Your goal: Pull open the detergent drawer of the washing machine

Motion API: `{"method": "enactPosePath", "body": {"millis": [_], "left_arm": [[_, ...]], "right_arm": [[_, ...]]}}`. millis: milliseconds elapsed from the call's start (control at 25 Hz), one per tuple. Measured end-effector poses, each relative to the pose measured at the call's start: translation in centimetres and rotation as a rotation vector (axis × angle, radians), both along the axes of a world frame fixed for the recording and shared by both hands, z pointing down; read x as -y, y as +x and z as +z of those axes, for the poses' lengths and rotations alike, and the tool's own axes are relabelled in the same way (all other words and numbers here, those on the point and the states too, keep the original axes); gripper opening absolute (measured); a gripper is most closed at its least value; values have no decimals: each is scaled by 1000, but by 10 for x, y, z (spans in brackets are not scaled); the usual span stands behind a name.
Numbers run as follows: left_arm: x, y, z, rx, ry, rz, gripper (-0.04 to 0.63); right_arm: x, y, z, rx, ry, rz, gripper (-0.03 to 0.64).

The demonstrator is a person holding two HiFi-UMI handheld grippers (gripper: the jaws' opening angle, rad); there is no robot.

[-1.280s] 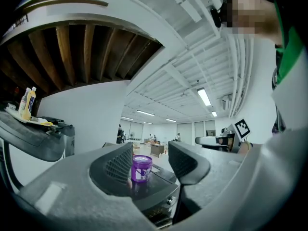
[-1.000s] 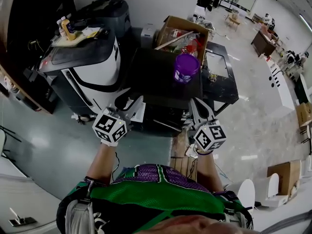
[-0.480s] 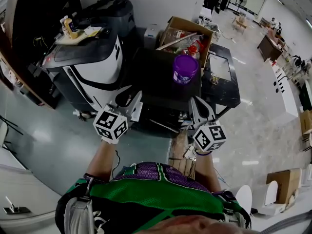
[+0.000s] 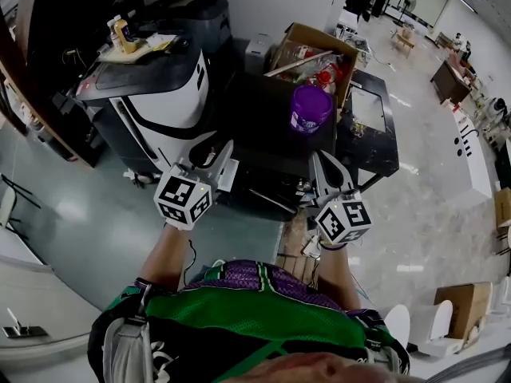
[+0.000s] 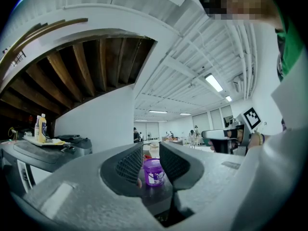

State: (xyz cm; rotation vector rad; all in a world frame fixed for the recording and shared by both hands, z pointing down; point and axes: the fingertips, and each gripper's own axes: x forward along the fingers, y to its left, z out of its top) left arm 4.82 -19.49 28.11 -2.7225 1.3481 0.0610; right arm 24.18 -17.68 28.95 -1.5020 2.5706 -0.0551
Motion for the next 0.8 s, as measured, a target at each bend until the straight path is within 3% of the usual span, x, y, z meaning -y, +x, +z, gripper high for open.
{"method": "enactPosePath", "body": {"millis": [400, 800], "left_arm": [[-9, -11, 13, -23, -21, -6, 89], [-16, -9, 10, -53, -10, 8, 25]], "right_arm": [[-15, -10, 13, -20, -17, 16, 2], [-20, -5, 11, -26, -10, 38, 2]]}}
